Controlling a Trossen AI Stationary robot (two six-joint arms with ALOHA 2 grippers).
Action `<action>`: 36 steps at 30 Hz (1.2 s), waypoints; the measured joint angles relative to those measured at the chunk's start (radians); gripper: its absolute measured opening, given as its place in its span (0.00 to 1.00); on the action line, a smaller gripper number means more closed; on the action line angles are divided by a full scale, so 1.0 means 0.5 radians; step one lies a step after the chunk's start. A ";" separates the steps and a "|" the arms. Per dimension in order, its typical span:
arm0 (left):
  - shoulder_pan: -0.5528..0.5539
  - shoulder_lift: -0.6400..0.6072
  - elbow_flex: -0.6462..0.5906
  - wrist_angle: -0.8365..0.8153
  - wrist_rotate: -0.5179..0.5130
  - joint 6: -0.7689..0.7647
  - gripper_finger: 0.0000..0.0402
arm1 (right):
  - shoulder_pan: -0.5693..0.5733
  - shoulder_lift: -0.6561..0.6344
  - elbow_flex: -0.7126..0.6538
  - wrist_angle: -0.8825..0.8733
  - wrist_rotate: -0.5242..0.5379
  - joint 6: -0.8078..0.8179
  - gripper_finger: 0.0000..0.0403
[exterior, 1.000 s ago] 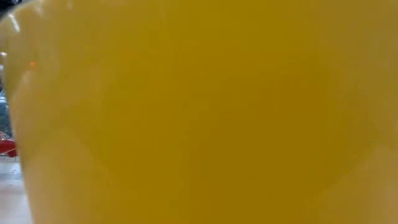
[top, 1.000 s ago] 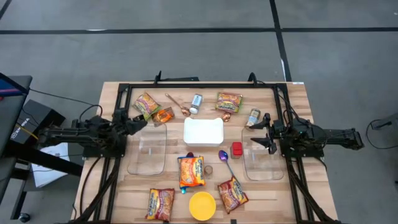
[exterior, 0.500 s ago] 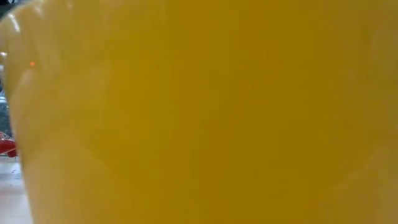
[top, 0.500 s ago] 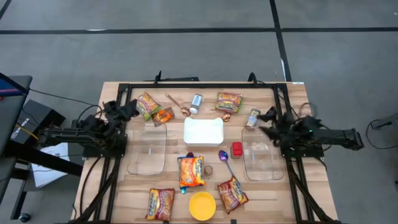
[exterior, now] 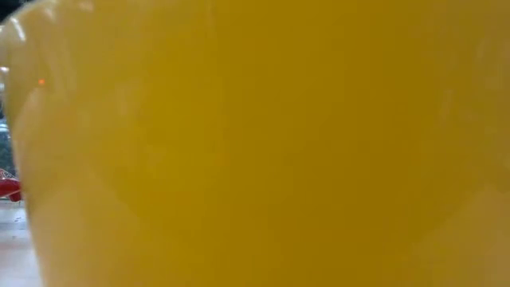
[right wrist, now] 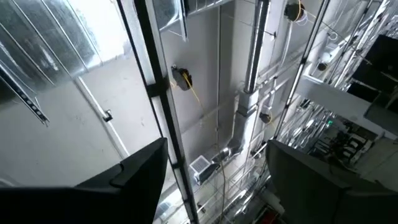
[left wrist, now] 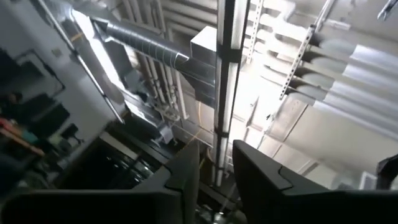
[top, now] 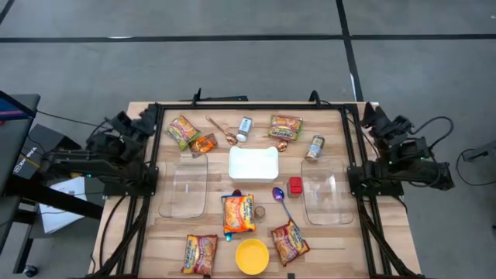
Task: Pick & Place Food Item
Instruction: Put the orange noodle pack into the left transparent bin
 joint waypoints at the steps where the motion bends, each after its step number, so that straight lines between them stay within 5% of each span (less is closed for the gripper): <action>1: 0.000 0.055 0.068 0.000 -0.001 0.055 0.25 | 0.003 0.000 0.022 -0.016 -0.018 0.007 0.66; 7: 0.001 0.326 0.443 -0.002 -0.040 0.407 0.30 | 0.005 0.000 0.116 -0.035 -0.170 0.015 0.66; 19: 0.001 0.497 0.810 -0.356 0.314 0.639 0.49 | 0.005 0.304 0.704 -0.192 -0.668 -0.149 0.66; 27: 0.000 0.496 0.827 -0.482 0.412 0.683 0.61 | 0.005 0.857 1.574 -1.257 -0.673 -0.305 0.66; 36: -0.002 0.496 0.827 -0.573 0.449 0.704 0.60 | 0.005 1.544 2.569 -2.466 -0.669 -0.285 0.66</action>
